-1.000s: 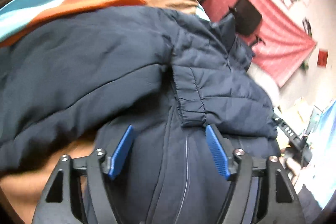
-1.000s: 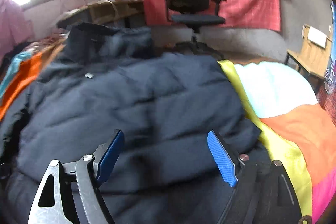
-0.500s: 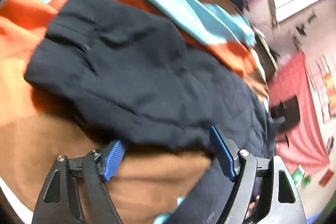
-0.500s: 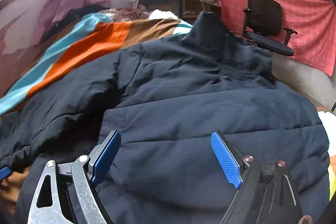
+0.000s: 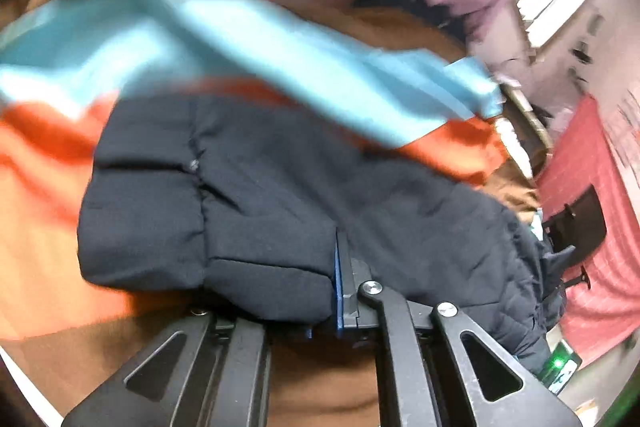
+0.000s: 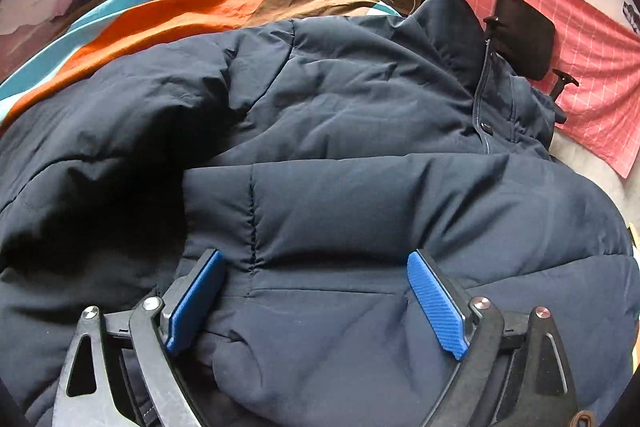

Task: Fold large clothes

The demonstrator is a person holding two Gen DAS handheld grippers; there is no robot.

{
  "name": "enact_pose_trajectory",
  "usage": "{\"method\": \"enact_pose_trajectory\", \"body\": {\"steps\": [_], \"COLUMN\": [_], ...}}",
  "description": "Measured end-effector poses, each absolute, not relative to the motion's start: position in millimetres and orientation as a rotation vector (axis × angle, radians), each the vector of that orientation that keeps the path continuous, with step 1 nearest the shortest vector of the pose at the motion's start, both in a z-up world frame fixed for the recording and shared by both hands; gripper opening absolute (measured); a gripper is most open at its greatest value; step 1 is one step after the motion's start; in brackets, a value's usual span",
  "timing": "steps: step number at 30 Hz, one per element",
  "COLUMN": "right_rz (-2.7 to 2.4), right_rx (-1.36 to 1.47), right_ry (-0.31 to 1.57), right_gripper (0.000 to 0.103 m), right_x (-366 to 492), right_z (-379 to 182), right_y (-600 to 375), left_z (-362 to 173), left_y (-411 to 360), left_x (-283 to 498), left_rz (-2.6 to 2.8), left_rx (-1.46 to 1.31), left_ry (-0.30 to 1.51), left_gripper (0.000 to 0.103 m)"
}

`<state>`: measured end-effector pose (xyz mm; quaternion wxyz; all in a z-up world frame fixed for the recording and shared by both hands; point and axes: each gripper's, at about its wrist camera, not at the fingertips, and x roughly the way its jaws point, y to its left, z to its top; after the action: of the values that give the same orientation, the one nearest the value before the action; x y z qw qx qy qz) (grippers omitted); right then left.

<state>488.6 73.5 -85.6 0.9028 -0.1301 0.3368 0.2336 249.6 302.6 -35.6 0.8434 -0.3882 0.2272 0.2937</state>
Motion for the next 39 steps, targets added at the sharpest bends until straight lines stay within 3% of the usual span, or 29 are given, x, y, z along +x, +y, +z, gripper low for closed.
{"method": "enact_pose_trajectory", "body": {"steps": [6,12,19,30,39], "right_rz": [0.533,0.519,0.425,0.209,0.317], "right_rx": [-0.236,-0.080,0.116,0.271,0.526], "right_ry": [0.709,0.665,0.598,0.465,0.516], "right_gripper": [0.098,0.098,0.098,0.098,0.098], "right_x": [481.3,459.9,451.7,439.9,449.8], "right_z": [-75.7,-29.8,8.2,51.8,12.4], "right_y": [66.5,10.4,-87.2,-242.0,-298.5], "left_z": [38.3,92.3,116.0,34.5,-47.6], "left_y": [257.0,189.5,87.5,-54.0,-88.6], "left_x": [256.1,274.6,327.3,411.8,446.4], "left_rz": [0.461,0.210,-0.139,-0.494,-0.514], "left_rx": [-0.498,-0.298,-0.189,-0.114,0.000], "left_ry": [0.279,0.114,0.092,0.476,0.717], "left_gripper": [0.004,0.004,0.004,0.004,0.004]}}
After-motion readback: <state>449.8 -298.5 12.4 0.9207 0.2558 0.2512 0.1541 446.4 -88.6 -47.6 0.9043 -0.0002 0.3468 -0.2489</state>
